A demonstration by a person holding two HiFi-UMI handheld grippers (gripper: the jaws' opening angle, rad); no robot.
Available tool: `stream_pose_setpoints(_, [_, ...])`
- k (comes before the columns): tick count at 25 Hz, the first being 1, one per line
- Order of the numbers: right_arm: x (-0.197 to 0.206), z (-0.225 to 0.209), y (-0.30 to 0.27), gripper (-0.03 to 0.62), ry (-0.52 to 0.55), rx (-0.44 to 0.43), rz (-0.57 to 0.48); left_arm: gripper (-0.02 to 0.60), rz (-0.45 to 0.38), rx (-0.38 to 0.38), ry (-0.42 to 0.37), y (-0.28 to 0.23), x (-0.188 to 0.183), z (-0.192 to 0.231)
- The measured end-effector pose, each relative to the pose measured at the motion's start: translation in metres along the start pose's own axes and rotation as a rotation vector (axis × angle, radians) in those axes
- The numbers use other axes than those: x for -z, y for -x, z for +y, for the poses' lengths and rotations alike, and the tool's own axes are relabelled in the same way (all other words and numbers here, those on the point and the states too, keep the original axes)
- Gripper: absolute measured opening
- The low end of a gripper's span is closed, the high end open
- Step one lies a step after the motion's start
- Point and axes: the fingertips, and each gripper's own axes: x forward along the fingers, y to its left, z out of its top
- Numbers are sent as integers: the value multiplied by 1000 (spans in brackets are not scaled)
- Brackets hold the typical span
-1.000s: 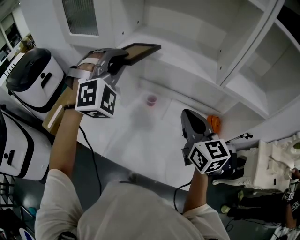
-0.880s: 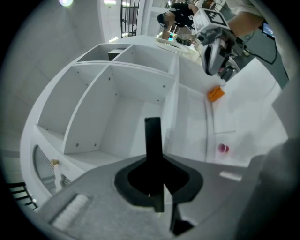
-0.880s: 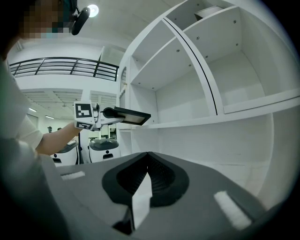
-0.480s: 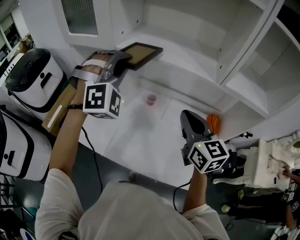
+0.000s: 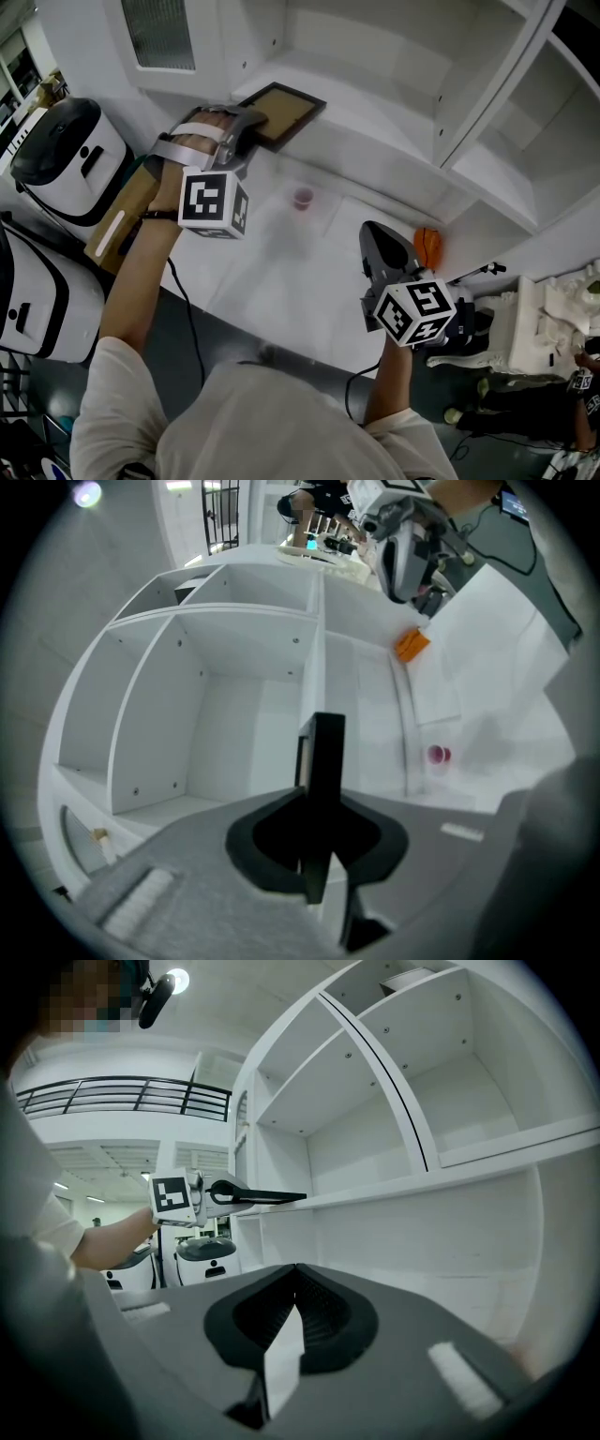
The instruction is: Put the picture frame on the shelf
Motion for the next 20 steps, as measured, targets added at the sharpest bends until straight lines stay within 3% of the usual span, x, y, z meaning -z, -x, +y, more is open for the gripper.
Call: stream_pose_setpoints(20, [4, -13, 3, 5, -13, 27, -2, 57, 4, 31, -15, -24, -3, -6])
